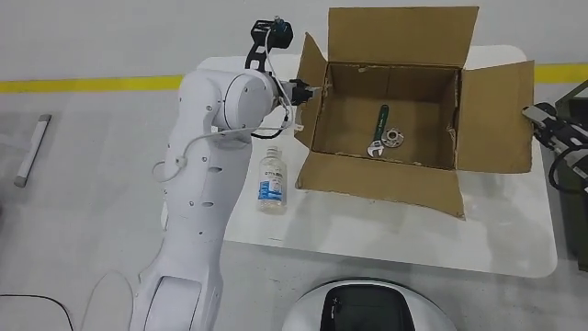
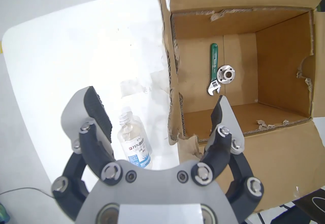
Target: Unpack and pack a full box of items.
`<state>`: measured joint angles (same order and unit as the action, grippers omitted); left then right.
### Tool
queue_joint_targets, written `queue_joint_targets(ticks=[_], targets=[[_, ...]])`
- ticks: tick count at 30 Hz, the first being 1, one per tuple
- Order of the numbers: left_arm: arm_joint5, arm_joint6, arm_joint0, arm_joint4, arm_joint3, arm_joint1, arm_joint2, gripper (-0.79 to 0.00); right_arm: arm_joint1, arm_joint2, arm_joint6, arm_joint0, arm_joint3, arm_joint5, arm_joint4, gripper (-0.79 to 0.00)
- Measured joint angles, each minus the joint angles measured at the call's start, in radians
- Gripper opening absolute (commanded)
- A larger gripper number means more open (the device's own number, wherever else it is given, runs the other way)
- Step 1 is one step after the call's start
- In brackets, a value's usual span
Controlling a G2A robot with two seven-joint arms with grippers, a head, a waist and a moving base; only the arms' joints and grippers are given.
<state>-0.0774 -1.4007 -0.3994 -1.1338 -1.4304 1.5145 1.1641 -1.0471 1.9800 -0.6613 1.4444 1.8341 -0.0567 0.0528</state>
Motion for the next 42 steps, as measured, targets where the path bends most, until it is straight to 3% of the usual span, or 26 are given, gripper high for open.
queue_joint_targets(ticks=[8, 15, 26, 33, 42], targets=[[-0.005, -0.021, -0.024, 0.052, -0.027, -0.003, 0.008, -0.785, 0.003, -0.011, 0.011, -0.007, -0.007, 0.004, 0.01, -0.785], [-0.047, -0.137, -0.02, 0.091, -0.044, -0.007, 0.005, -0.785, 0.005, -0.02, 0.019, -0.019, -0.011, 0.022, 0.037, -0.785], [-0.121, -0.135, -0.02, 0.167, -0.088, -0.032, -0.016, -0.785, 0.009, 0.005, 0.009, -0.025, 0.006, 0.056, 0.114, -0.785], [-0.208, -0.135, 0.005, 0.242, -0.124, -0.076, -0.073, -0.785, 0.016, 0.032, -0.022, -0.024, 0.031, 0.068, 0.137, -0.785], [-0.207, -0.135, 0.004, 0.314, -0.135, -0.153, -0.081, -0.785, 0.022, 0.049, -0.081, 0.009, 0.055, 0.043, 0.159, -0.785]])
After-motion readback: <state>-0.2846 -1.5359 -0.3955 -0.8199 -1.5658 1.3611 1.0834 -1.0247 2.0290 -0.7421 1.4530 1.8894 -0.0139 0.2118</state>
